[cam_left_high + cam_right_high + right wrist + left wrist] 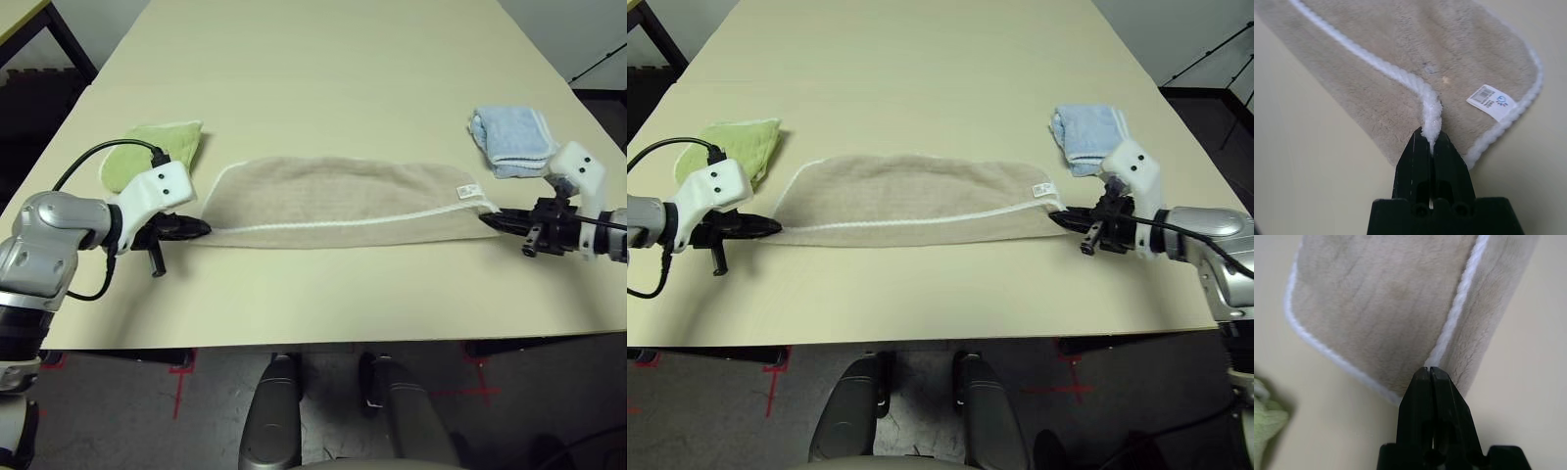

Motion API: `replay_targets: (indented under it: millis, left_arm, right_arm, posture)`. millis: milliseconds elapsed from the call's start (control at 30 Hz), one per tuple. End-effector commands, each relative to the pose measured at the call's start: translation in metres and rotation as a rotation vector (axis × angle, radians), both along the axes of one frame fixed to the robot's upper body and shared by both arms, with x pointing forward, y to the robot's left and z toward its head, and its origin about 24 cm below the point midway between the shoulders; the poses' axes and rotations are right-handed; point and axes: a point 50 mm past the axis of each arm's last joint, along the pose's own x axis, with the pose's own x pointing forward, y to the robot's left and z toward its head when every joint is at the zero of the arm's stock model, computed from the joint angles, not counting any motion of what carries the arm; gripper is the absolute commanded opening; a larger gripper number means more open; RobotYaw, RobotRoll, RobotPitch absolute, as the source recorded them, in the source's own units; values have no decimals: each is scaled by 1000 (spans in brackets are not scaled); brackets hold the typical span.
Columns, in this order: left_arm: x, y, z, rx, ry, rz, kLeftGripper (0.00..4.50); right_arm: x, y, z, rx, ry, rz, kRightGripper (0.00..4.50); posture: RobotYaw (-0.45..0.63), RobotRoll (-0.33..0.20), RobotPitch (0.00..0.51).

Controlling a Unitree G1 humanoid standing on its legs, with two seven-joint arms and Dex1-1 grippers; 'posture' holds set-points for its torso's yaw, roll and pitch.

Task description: Fold the towel and set it aside.

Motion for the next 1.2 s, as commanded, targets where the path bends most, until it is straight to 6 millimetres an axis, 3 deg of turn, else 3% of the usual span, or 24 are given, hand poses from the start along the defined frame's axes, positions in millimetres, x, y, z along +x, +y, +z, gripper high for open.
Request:
replay_targets:
  millis: [33, 500, 1200]
  left_arm:
    - [-11, 0, 6, -11, 64, -41, 31]
    - [6, -2, 19, -71, -53, 4, 31]
    - [64, 0, 41, -113, -432, 190, 31]
  right_arm:
    - [-9, -3, 5, 13, 44, 26, 0]
    - [5, -5, 12, 22, -131, -53, 0]
    - [36, -24, 7, -86, -322, -292, 0]
  posture:
    - [172, 0, 215]
    - [173, 0, 211]
    - [155, 0, 216]
